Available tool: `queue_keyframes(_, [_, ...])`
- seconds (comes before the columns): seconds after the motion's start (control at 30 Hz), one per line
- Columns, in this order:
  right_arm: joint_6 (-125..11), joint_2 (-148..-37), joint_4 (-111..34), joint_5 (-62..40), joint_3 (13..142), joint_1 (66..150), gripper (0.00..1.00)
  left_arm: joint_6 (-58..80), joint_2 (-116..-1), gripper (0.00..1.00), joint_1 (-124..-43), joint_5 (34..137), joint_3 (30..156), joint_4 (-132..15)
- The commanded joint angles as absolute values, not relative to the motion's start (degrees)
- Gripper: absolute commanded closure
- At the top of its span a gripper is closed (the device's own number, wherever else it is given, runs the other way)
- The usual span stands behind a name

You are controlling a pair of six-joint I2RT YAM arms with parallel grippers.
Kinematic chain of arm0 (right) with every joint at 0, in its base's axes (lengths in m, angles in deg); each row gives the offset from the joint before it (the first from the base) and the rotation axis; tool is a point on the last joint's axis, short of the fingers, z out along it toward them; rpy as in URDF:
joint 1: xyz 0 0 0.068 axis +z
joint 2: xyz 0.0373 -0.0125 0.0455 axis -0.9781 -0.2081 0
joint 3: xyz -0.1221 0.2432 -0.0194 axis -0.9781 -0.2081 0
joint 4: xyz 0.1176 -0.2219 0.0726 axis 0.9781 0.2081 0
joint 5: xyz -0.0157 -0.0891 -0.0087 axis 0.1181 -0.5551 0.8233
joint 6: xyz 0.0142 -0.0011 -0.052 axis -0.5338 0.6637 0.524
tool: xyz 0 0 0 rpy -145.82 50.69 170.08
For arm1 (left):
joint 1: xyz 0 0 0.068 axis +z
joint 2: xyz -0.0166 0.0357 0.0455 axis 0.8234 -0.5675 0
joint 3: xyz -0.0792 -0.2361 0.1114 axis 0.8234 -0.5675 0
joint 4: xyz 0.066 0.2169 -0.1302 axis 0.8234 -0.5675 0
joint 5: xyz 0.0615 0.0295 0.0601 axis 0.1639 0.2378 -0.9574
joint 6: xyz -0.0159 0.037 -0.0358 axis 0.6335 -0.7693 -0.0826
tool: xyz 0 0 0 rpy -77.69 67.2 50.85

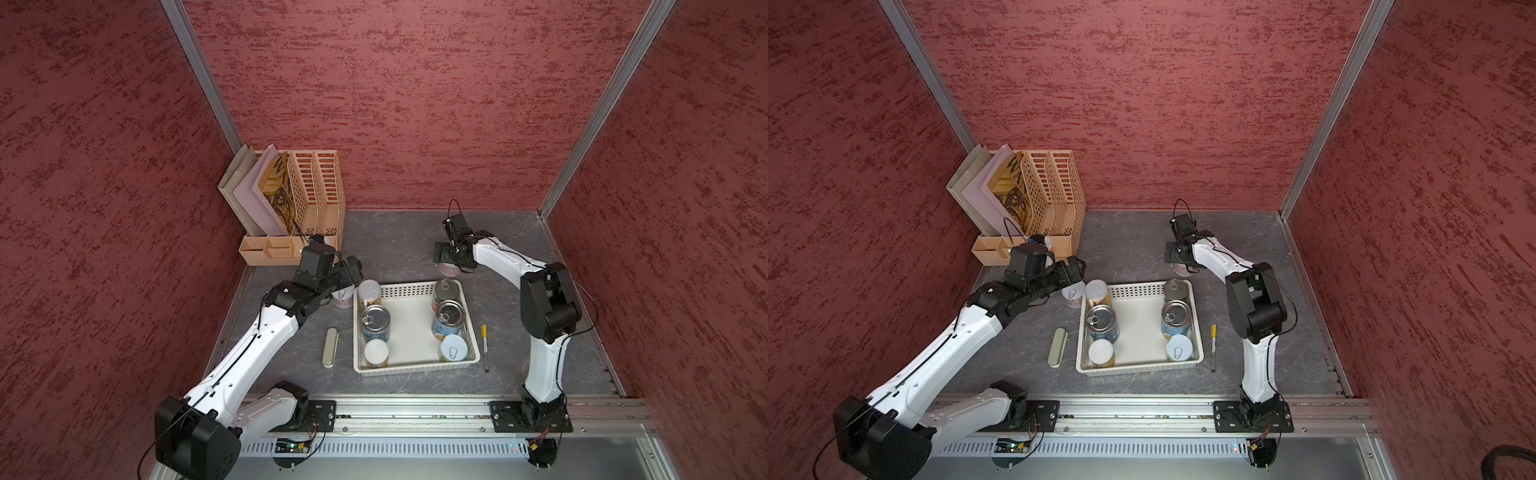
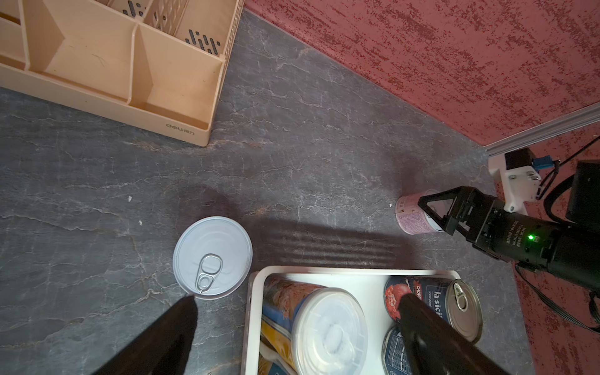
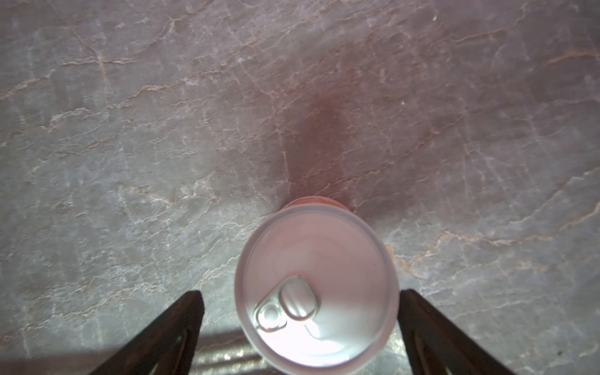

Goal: Put the canned food in the basket
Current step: Pick up the canned food from the center of the board.

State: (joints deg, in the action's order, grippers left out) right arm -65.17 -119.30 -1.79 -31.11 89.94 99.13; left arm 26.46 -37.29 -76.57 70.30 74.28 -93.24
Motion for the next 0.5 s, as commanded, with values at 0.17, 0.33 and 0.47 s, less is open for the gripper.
queue_keyframes(0.17, [-64.3, -120.6, 0.6, -33.7, 91.4, 98.8, 0.02, 26.2, -36.9, 0.00, -76.1, 70.6, 74.0, -91.8])
queue_keyframes(0.33, [-64.1, -120.7, 0.3, -34.2, 91.4, 98.8, 0.05, 25.9, -36.5, 0.00, -76.2, 71.4, 73.6, -91.1])
queue_keyframes(0.47, [-63.8, -121.1, 0.3, -34.8, 91.3, 98.8, 0.12, 25.6, -35.9, 0.00, -76.1, 72.7, 72.9, -90.0])
